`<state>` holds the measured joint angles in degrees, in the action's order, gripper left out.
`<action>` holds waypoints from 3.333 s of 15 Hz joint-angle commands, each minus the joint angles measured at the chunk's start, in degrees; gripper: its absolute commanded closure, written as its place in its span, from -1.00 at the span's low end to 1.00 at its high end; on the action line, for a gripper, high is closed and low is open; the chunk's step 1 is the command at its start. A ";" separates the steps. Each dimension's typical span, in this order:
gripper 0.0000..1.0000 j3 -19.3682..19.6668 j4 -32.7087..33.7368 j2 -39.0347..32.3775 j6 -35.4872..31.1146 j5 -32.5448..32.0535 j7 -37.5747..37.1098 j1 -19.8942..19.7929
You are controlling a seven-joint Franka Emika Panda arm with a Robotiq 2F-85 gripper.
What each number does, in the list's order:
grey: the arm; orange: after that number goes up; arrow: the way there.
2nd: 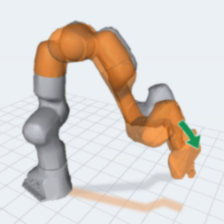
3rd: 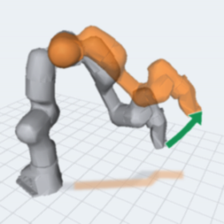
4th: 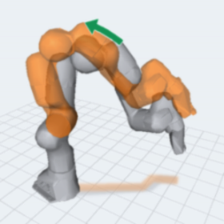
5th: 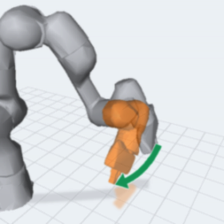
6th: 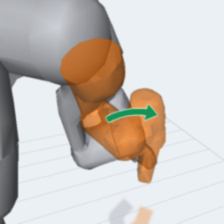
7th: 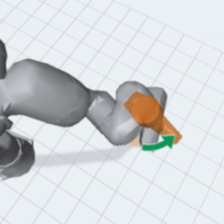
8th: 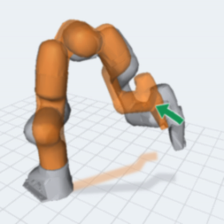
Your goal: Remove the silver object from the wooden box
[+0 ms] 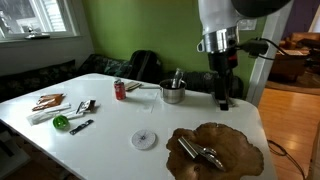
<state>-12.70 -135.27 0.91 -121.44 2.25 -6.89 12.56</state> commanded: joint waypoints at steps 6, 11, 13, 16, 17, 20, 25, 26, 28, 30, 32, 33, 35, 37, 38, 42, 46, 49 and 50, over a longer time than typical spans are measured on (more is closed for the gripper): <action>-1.00 -0.90 1.77 -11.15 -9.59 -9.96 -20.98 4.30; -1.00 -0.38 3.30 -14.40 -13.68 -10.04 -23.04 5.05; -1.00 -0.42 2.87 -15.08 -17.47 -10.35 -24.75 6.08; -1.00 0.42 2.09 -15.84 -22.27 -12.37 -28.79 8.14; -1.00 0.43 2.24 -16.28 -22.76 -11.94 -28.90 8.57; -1.00 1.89 2.57 -17.87 -24.17 -13.59 -31.29 10.15; -0.77 2.44 5.97 -23.67 -28.33 -9.74 -24.22 8.39; -0.62 2.82 6.85 -24.84 -29.07 -9.52 -23.51 8.47; -0.40 3.07 8.35 -26.50 -29.98 -8.47 -21.82 8.52; -0.49 2.72 9.09 -26.88 -30.62 -7.31 -20.52 9.02; -0.32 2.51 9.06 -26.65 -30.92 -6.82 -19.35 9.58; -0.08 2.49 9.01 -26.55 -30.91 -6.56 -19.11 9.86; 0.29 2.14 9.21 -26.80 -30.66 -5.73 -18.39 9.99; 0.59 1.98 9.32 -26.90 -29.68 -4.92 -18.13 10.21; 0.72 2.10 9.31 -26.93 -29.43 -4.82 -18.28 10.42; 0.76 2.33 9.32 -26.96 -28.86 -4.34 -18.45 10.70; 0.76 0.96 6.54 -22.30 -30.19 -2.53 -16.62 9.60; 0.76 1.00 5.04 -18.39 -30.91 -1.59 -16.72 9.70; 0.76 2.18 4.45 -17.00 -31.07 -3.18 -18.66 10.63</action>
<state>-11.66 -126.90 -21.73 -151.52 -0.42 -23.97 22.34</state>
